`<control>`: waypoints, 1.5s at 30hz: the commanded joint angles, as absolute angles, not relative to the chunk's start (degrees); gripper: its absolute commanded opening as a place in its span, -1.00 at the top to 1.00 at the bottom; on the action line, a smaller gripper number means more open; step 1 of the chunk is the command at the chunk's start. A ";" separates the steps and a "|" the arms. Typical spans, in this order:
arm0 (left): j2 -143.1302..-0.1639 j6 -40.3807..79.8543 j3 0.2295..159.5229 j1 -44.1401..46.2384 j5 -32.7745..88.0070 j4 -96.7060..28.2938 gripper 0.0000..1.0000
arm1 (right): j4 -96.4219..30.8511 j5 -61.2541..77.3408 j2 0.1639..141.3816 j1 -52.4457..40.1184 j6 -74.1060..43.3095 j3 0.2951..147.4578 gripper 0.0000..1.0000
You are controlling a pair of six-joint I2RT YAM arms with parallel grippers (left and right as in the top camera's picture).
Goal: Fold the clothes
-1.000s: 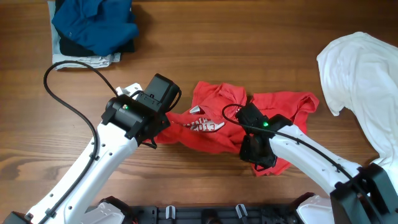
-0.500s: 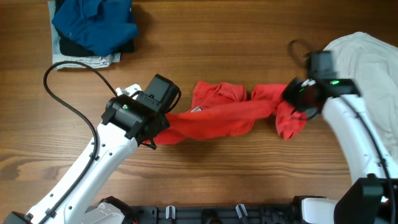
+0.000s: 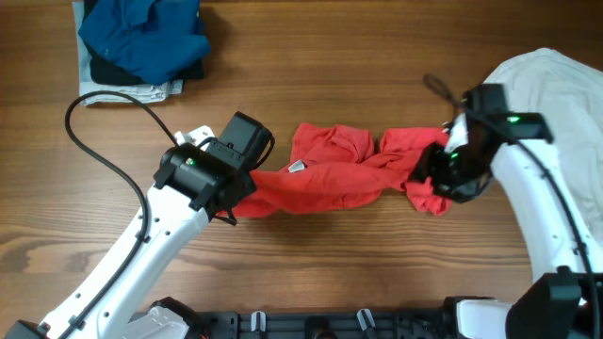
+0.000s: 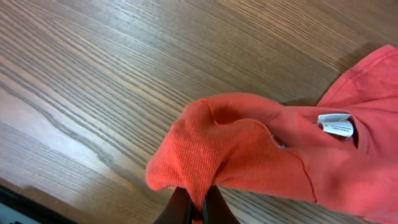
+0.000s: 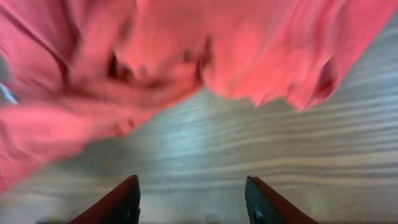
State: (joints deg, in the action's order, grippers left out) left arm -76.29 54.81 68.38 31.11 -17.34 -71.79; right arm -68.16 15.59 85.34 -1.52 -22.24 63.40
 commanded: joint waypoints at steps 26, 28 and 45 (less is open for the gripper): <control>-76.25 55.75 68.53 30.79 -19.16 -71.42 0.92 | -35.70 6.85 86.17 -3.70 -37.54 41.19 0.03; -76.25 55.75 68.53 30.79 -19.16 -71.42 0.92 | -35.29 6.90 86.67 -3.70 -37.63 40.97 0.31; -39.94 42.22 70.67 34.68 -20.12 -66.61 0.92 | -73.47 -0.51 61.17 -3.68 -33.04 95.37 0.92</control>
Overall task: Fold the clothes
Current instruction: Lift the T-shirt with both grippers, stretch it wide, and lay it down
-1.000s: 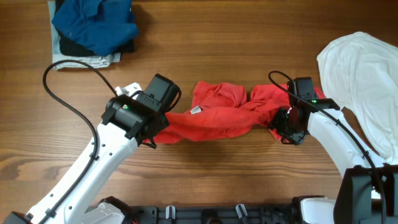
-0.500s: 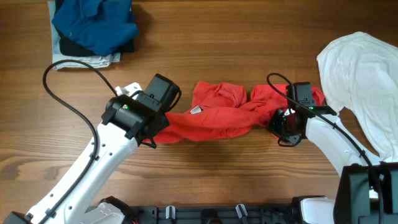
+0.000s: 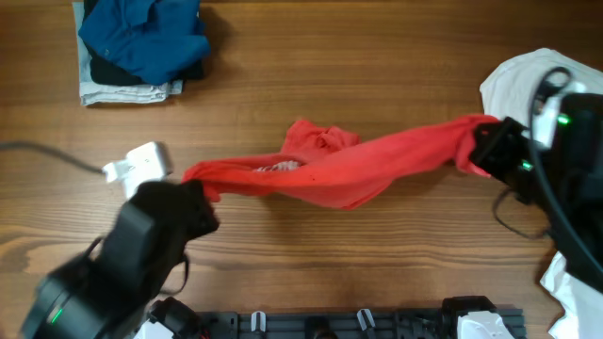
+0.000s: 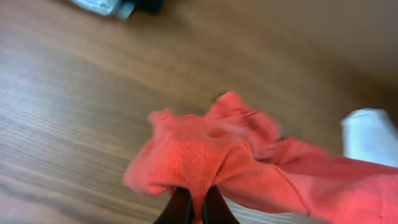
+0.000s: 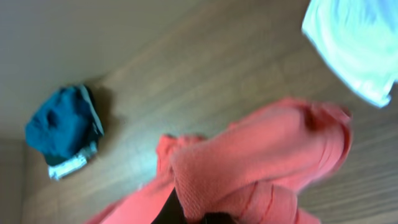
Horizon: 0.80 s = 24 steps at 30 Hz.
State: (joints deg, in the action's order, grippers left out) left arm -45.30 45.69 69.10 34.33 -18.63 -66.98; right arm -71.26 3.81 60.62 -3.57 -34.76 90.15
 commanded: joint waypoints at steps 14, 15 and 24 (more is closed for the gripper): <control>-52.84 16.84 90.00 34.65 -38.59 -41.56 0.92 | -67.24 -8.03 68.99 -3.68 -33.10 114.74 0.91; -54.89 15.25 90.91 34.68 -39.68 -39.09 0.92 | -66.24 -8.16 70.08 -3.68 -33.04 114.76 0.91; -58.46 17.78 105.14 34.68 -39.90 -53.47 0.92 | -69.67 -7.49 67.85 -3.68 -31.24 114.76 0.92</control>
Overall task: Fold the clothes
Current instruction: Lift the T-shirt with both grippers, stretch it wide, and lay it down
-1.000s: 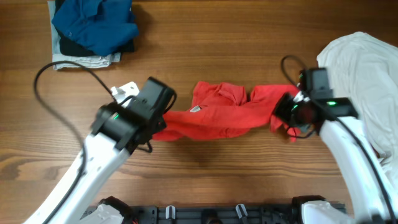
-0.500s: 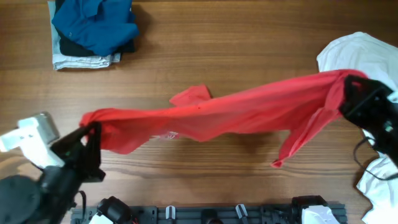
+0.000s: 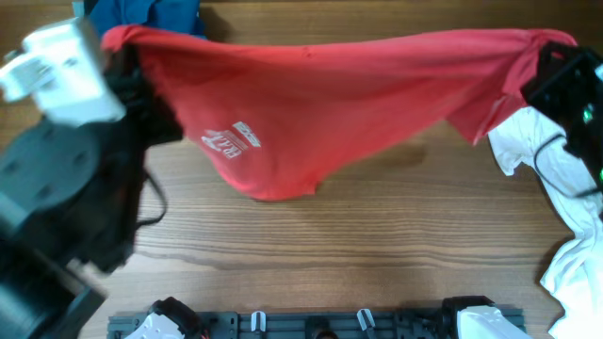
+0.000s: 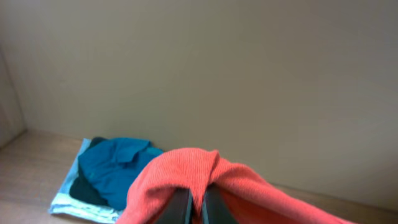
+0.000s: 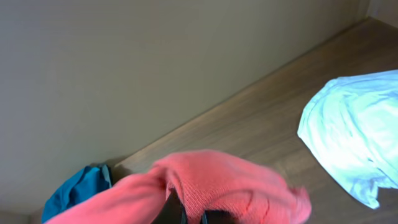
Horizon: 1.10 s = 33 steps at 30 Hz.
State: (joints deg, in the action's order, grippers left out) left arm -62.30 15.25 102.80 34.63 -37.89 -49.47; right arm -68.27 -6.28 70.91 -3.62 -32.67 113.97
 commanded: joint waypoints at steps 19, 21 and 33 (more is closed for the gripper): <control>-86.46 27.22 117.23 30.81 -33.06 -63.16 0.92 | -74.08 -9.52 87.96 -3.68 -31.64 126.89 0.92; -97.34 23.24 117.23 26.83 -32.40 -53.95 0.92 | -68.86 -12.32 96.51 -3.18 -31.00 126.89 0.91; -106.19 23.07 117.25 22.39 -28.88 -62.59 -1.00 | -77.06 -11.81 107.33 -2.61 -26.55 126.91 -0.99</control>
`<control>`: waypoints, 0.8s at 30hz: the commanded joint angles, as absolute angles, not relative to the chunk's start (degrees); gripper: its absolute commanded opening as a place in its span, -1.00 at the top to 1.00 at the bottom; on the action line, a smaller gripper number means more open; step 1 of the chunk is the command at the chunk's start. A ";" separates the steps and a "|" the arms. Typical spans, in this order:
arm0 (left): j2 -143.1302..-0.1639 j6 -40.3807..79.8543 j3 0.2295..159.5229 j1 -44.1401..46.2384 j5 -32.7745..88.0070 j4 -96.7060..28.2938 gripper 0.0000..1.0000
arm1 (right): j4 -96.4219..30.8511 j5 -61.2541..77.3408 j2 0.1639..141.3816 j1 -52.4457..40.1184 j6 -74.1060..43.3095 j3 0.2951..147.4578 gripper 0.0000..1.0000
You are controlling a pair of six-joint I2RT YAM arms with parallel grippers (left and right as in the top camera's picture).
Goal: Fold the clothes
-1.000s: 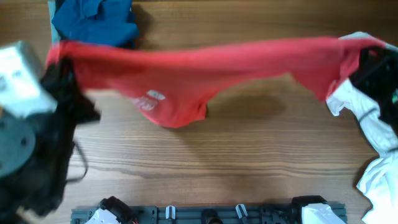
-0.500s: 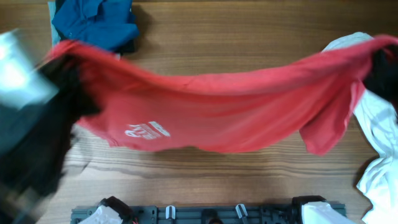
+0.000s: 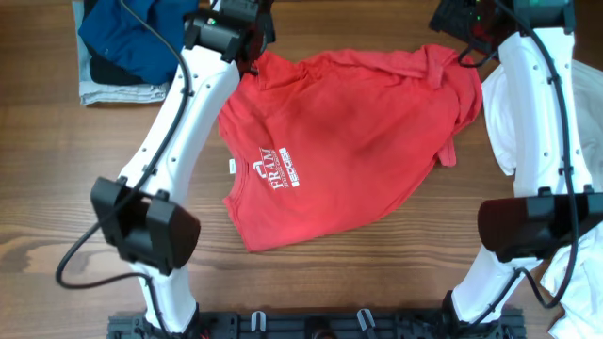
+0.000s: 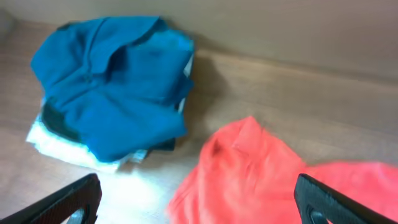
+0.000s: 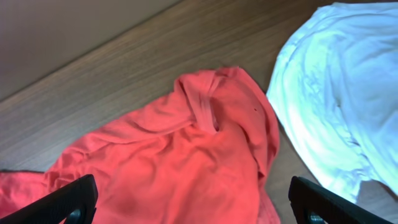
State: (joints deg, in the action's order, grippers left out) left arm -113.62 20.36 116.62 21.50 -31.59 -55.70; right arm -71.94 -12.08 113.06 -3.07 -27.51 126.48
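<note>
A red T-shirt (image 3: 349,132) lies spread out on the wooden table, its white print (image 3: 278,174) facing up and its lower hem toward the front left. My left gripper (image 3: 247,58) is at the shirt's far left shoulder, open, with nothing between its fingers (image 4: 78,199). In the left wrist view the shoulder (image 4: 249,168) lies just below it. My right gripper (image 3: 452,21) is over the far right corner and also open. In the right wrist view the bunched right sleeve and collar area (image 5: 205,106) lie beneath my right gripper (image 5: 193,208).
A pile of folded clothes topped by a blue garment (image 3: 141,42) sits at the far left corner. A crumpled white garment (image 3: 579,113) lies along the right edge, touching the red shirt's sleeve. More white cloth (image 3: 575,273) is at the front right.
Both grippers were shut on the shirt's shoulders, holding it stretched in the air. Now the shirt lies spread on the table and both grippers are open, let go of it.
The shirt lay crumpled with my left gripper shut on its left end and my right gripper open at its right end. Then both were shut on it, stretching it between them. Then it hung raised and spread wide. Now it lies flat, released.
</note>
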 commanded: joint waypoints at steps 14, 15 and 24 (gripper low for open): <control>-100.29 32.73 98.94 22.37 -5.85 -92.07 -1.00 | -92.16 2.85 103.20 -2.61 -19.07 123.96 -0.99; -98.37 34.35 95.85 22.48 -5.80 -90.52 -1.00 | -92.18 2.81 102.48 -2.59 -18.96 122.85 -0.99; -80.58 35.27 62.08 26.55 7.86 -72.86 -1.00 | -91.00 1.56 98.15 -2.59 -16.03 108.99 -0.99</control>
State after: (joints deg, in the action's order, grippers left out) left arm -80.55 34.11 73.54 26.17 0.62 -77.73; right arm -91.66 1.72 98.54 -2.79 -17.32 113.06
